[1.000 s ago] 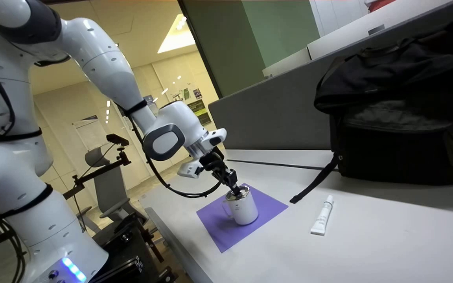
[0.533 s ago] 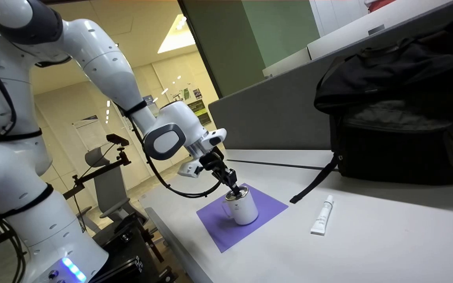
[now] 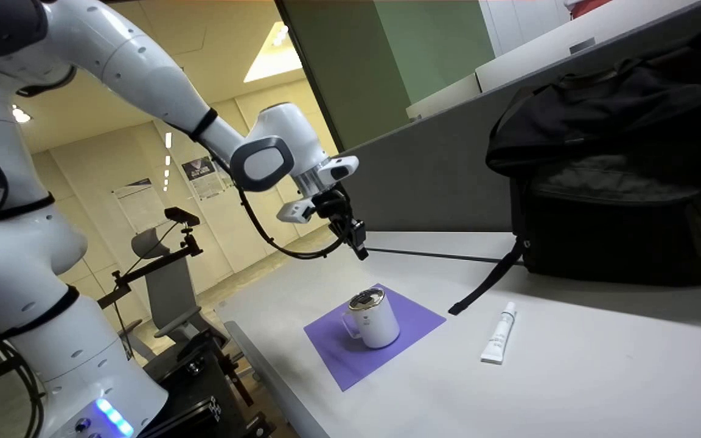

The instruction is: Open the mug lid

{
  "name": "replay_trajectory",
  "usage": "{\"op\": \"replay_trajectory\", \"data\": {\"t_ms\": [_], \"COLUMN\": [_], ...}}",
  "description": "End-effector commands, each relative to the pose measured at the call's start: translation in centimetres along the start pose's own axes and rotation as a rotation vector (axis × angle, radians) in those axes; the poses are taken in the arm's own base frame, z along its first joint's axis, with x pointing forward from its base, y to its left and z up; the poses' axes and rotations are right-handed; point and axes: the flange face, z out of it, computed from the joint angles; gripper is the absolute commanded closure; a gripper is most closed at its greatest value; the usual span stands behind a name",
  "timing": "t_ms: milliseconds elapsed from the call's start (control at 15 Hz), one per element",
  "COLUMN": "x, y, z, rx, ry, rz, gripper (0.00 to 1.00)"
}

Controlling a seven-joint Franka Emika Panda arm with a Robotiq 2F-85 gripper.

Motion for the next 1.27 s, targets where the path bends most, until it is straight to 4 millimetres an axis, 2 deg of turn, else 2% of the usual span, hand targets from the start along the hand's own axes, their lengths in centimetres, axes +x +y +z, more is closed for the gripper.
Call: {"op": "replay_trajectory", "data": {"t_ms": [0,267,600,733,867,933,1000,1200], "x": [1.6,1.9,1.5,1.3,0.9,1.3,1.1,1.0], "y": [1.0,2.8,3.8,3.9,3.8,3.9,3.8,3.7], "z": [-4.9,-7.4,-7.9,-7.9,-8.2,-7.2,-7.1,-7.3], "rx": [0.061,0.028,-0.016,-0.023,0.008,-0.01,-0.002,0.003], "ry": [-0.077,-0.134,-0.136,-0.14,-0.18,-0.151,-0.168,-0.178], "rz": [0.006,0.013,-0.02,-0.033,-0.078,-0.047,-0.061,-0.074], "gripper": [0.74,0.46,0.12,0.02,0.0,0.04,0.0,0.0]}}
